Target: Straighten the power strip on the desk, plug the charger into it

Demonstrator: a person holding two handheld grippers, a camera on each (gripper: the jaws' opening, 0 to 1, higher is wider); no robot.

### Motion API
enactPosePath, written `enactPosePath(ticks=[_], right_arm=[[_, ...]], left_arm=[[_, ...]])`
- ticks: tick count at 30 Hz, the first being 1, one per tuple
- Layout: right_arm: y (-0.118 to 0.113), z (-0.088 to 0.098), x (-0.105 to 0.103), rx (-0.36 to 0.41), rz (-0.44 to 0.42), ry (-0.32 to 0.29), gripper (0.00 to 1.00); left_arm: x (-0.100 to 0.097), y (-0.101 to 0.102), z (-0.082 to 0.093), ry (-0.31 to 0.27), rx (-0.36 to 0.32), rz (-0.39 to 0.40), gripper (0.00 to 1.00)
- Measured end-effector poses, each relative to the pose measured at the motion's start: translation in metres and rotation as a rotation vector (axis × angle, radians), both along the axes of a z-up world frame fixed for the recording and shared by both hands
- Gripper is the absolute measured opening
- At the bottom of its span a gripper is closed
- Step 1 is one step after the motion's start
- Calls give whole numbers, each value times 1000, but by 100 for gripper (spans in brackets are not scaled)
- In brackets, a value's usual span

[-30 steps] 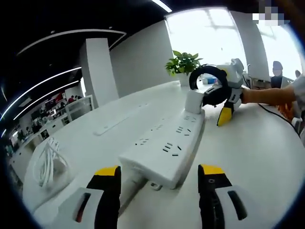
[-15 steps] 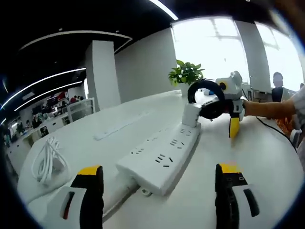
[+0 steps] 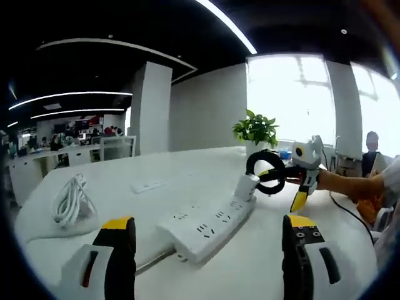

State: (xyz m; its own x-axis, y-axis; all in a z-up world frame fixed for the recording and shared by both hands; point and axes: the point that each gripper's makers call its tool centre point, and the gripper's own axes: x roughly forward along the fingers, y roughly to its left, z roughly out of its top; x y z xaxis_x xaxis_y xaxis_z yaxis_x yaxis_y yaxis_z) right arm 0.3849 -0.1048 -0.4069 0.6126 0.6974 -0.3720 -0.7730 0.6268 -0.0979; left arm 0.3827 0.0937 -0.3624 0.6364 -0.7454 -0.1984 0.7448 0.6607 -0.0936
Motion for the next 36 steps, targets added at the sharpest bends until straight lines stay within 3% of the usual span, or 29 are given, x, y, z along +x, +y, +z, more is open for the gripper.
enactPosePath(ticks=[9, 11, 12, 15, 18, 28, 36], right_arm=[[-4, 27, -13, 120, -14, -20, 100], [-8, 29, -15, 117, -26, -2, 100], [-14, 23, -15, 78, -45, 29, 99], [-16, 31, -18, 92, -50, -14, 100], [-15, 41, -26, 145, -45, -19, 100], [-17, 60, -49, 155, -35, -77, 100], [-21, 70, -66, 182, -46, -105, 100]], left_arm=[[-17, 5, 8, -56, 35, 46, 99], [-21, 8, 4, -37, 66, 52, 99], [-23, 8, 3, -25, 72, 46, 99], [-32, 9, 2, -21, 56, 45, 99], [-36, 11, 7, -44, 25, 62, 99], [-56, 12, 10, -62, 41, 86, 99], [-73, 15, 23, -98, 4, 102, 99]])
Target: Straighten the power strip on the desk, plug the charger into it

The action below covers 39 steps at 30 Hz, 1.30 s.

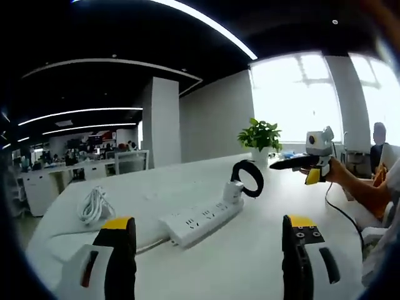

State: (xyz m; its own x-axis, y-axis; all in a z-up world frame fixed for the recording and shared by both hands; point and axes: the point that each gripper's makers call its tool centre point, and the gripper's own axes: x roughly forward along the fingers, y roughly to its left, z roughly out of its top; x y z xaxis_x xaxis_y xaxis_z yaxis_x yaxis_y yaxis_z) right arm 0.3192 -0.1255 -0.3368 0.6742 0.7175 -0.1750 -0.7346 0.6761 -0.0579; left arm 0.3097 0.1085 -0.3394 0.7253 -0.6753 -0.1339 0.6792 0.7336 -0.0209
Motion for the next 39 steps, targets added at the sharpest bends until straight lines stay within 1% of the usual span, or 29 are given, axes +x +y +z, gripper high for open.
enactPosePath(ticks=[3, 5, 8, 10, 12, 14, 19, 23, 29, 32, 33, 35, 37, 39], right_arm=[[-1, -1, -6, 12, -4, 7, 100], [-1, -5, -13, 5, 3, 18, 100], [-5, -7, -19, 9, -3, 21, 100], [-9, -5, -24, 23, -8, 21, 100], [-12, -2, -29, 42, -14, 16, 100], [-14, -1, -34, 43, -16, 12, 100], [-18, 0, -42, 43, -21, 9, 100], [-19, 2, -47, 51, -27, 8, 100], [-21, 3, -57, 60, -56, 9, 100], [-23, 6, -63, 80, -71, 3, 100], [-24, 9, -64, 99, -77, -9, 100], [-24, 11, -69, 121, -74, -10, 100], [-25, 10, -72, 117, -79, -5, 100], [-27, 9, -73, 104, -94, -16, 100]], left_arm=[[-7, 1, 3, -7, -13, 4, 99], [-12, 3, 4, -17, -8, 9, 99], [-18, 5, 2, -12, -2, 20, 99], [-22, 7, 0, -5, 9, 21, 99], [-26, 8, 2, -15, 13, 25, 99], [-30, 9, 5, -29, 6, 30, 99], [-39, 12, 10, -38, -17, 38, 99], [-46, 14, 13, -59, -11, 52, 99], [-55, 15, 14, -73, -11, 66, 99], [-59, 15, 15, -77, -15, 73, 99], [-61, 14, 16, -81, -17, 75, 99], [-64, 14, 16, -89, -19, 79, 99], [-67, 13, 17, -95, -24, 83, 99], [-69, 13, 16, -98, -25, 89, 99]])
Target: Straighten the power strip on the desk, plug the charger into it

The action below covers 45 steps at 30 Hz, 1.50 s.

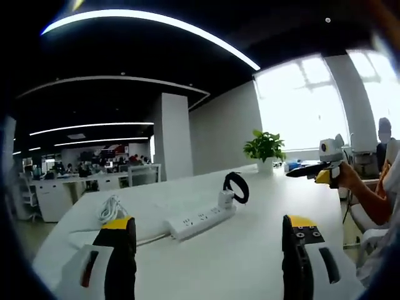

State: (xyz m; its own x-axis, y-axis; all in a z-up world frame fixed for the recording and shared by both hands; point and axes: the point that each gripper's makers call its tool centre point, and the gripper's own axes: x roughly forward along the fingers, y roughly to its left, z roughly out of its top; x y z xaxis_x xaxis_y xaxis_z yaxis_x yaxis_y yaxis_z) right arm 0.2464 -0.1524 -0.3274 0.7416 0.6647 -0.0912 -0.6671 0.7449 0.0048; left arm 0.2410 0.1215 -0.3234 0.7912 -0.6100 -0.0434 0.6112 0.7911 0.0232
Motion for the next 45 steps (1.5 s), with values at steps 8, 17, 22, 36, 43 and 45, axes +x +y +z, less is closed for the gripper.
enactPosePath(ticks=[8, 17, 22, 36, 43, 45], right_arm=[[-13, -7, -2, -34, -58, -17, 100], [-31, -22, 1, -50, -124, -10, 100], [-37, -33, -2, -14, -137, 15, 100], [-41, -50, -10, -6, -161, 42, 100], [-40, -52, -11, -16, -168, 44, 100], [-40, -52, -11, -17, -171, 44, 100]], left_arm=[[-4, 3, -14, 0, 22, 44, 99], [-10, 10, -31, 15, -1, 90, 99], [-17, 13, -34, 19, -5, 110, 99], [-27, 27, -47, 50, -2, 178, 99], [-31, 30, -54, 68, -18, 185, 99], [-32, 31, -55, 69, -18, 188, 99]])
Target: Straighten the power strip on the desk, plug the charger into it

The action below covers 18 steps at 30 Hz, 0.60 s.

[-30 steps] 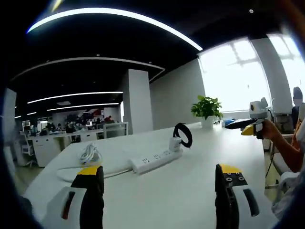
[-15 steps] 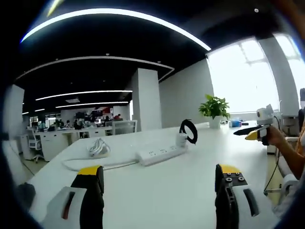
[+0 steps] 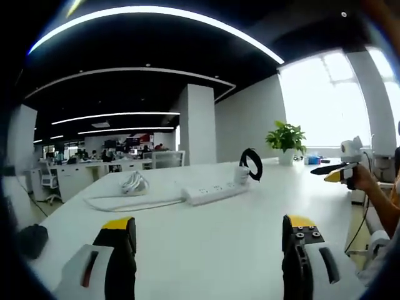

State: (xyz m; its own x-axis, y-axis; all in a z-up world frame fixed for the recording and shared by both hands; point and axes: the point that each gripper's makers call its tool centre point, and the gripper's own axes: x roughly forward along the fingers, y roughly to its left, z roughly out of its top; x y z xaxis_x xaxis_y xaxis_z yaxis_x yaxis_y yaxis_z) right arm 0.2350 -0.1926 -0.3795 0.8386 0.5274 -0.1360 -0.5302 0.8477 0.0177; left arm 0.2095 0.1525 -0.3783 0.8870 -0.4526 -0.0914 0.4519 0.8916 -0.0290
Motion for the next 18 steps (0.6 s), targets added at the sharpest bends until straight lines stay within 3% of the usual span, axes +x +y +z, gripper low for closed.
enactPosePath(ticks=[18], right_arm=[[2, -2, -3, 4, -3, 8, 100]], left_arm=[[-6, 5, -1, -1, 2, 8, 99]])
